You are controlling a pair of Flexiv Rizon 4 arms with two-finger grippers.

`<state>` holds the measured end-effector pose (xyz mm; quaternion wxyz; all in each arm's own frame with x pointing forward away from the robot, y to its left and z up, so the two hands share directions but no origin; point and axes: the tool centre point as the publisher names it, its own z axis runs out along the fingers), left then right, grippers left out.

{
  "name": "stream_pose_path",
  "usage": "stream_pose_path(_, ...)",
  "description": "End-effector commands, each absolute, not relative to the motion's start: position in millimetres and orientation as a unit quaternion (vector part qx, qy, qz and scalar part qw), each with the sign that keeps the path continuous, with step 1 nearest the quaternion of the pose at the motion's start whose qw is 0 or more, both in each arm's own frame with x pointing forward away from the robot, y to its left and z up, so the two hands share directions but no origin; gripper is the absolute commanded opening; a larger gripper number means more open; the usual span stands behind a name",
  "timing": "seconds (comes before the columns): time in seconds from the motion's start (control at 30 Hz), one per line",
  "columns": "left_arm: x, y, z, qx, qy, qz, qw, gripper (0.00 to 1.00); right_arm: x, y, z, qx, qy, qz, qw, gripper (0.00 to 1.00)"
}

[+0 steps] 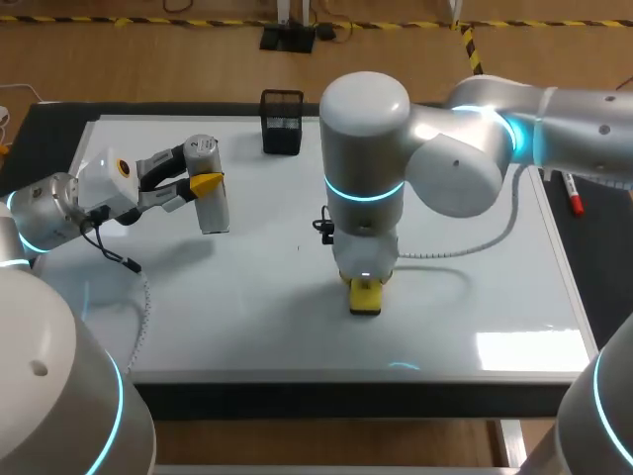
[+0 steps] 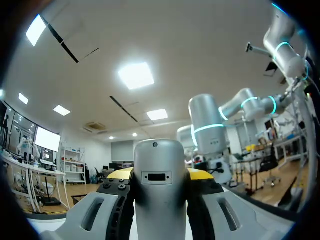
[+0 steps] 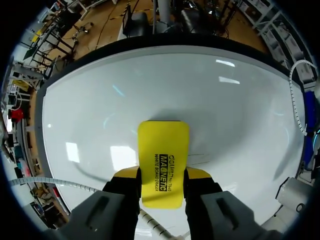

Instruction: Pick up the inspection probe, press it on each red-marked spot on the whiteboard one by one, put down the probe, pick up the eraser, and wipe off all the red marks.

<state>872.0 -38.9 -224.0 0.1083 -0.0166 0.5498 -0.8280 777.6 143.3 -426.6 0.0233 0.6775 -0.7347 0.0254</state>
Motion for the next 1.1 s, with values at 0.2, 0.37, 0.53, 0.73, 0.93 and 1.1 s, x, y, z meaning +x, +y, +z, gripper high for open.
stream_pose_path(0.2, 871.1, -38.6, -222.7, -0.017, 0.55, -0.828, 0.109, 0.0, 782.9, 136.6, -410.3, 0.68, -0.733, 0.026, 0.019, 0.0)
stream_pose_path(0.37, 871.1, -38.6, -222.7, -0.017, 0.55, -0.828, 0.109, 0.0, 782.9, 136.6, -410.3, 0.68, -0.733, 0.026, 0.019, 0.0)
stream_pose_path(0.53, 871.1, -38.6, -222.7, -0.017, 0.55, -0.828, 0.109, 0.0, 782.9, 136.6, -410.3, 0.68, -0.733, 0.026, 0.019, 0.0)
stream_pose_path(0.73, 871.1, -38.6, -222.7, -0.017, 0.55, -0.828, 0.109, 0.0, 782.9, 136.6, -410.3, 0.68, -0.733, 0.026, 0.019, 0.0)
stream_pose_path(0.93, 871.1, -38.6, -222.7, -0.017, 0.55, -0.828, 0.109, 0.0, 799.0, 136.7, -413.1, 0.681, -0.731, 0.023, 0.019, 0.0)
stream_pose_path(1.1, 871.1, -38.6, -222.7, -0.017, 0.55, -0.828, 0.109, 0.0, 838.0, 140.0, -409.9, 0.681, -0.732, 0.018, 0.012, 0.0)
